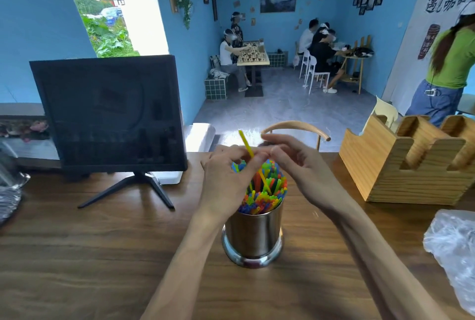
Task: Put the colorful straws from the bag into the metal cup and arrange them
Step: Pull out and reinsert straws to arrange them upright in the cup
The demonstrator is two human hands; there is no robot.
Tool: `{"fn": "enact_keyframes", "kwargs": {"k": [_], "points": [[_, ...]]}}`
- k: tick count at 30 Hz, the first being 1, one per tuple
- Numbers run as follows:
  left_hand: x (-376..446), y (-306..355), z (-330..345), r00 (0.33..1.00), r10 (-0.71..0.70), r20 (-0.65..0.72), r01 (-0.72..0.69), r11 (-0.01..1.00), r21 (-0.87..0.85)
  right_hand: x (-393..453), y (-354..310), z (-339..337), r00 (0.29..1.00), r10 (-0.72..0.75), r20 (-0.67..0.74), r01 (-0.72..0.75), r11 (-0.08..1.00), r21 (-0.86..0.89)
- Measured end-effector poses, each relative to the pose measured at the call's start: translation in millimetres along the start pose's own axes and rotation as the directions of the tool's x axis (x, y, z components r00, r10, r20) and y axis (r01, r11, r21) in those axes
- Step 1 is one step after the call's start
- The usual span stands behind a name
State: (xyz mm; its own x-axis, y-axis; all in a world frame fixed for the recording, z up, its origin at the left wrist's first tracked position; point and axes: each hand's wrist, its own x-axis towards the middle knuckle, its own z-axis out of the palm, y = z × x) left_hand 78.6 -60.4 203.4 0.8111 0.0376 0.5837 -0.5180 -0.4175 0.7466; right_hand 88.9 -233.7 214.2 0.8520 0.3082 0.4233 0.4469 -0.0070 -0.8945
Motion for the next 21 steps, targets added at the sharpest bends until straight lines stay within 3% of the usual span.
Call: {"fn": "enact_keyframes", "kwargs": {"k": [2, 5, 10, 12, 15, 17, 21], "points": [[5.3, -0.3, -7.3, 0.999, -0.025, 0.031, 0.029, 0.99, -0.137, -3.9, 10.4, 1.2, 0.994, 0.07, 0.089, -0.063, 0.995, -0.077], [8.5, -4.1, -11.5, 0.993, -0.084, 0.077, 0.099, 0.974, -0.205, -5.6, 21.9, -1.3, 0.992, 0.079, 0.1, -0.066, 0.989, -0.132], [13.0, -15.4, -26.5, 0.975, -0.163, -0.153, 0.079, 0.891, -0.447, 0.9, 16.5, -23.7, 0.994, 0.035, -0.105, -0.042, 0.997, -0.068], [11.9, -23.3, -35.1, 0.964, -0.2, -0.174, 0.087, 0.859, -0.505, 2.8, 10.0, -34.3, 0.98, 0.056, -0.189, -0.052, 0.998, 0.025], [5.7, -35.0, -37.1, 0.968, -0.225, -0.111, 0.159, 0.892, -0.424, 6.6, 6.4, -47.9, 0.942, 0.139, -0.307, -0.096, 0.984, 0.149], [1.0, -42.3, -33.7, 0.97, -0.221, -0.102, 0.171, 0.917, -0.36, 10.1, 6.7, -53.0, 0.938, 0.111, -0.33, -0.087, 0.992, 0.088], [-2.4, -57.4, -30.4, 0.947, -0.28, -0.155, 0.22, 0.921, -0.32, 13.6, 5.7, -55.4, 0.968, 0.076, -0.238, -0.056, 0.994, 0.09]]}}
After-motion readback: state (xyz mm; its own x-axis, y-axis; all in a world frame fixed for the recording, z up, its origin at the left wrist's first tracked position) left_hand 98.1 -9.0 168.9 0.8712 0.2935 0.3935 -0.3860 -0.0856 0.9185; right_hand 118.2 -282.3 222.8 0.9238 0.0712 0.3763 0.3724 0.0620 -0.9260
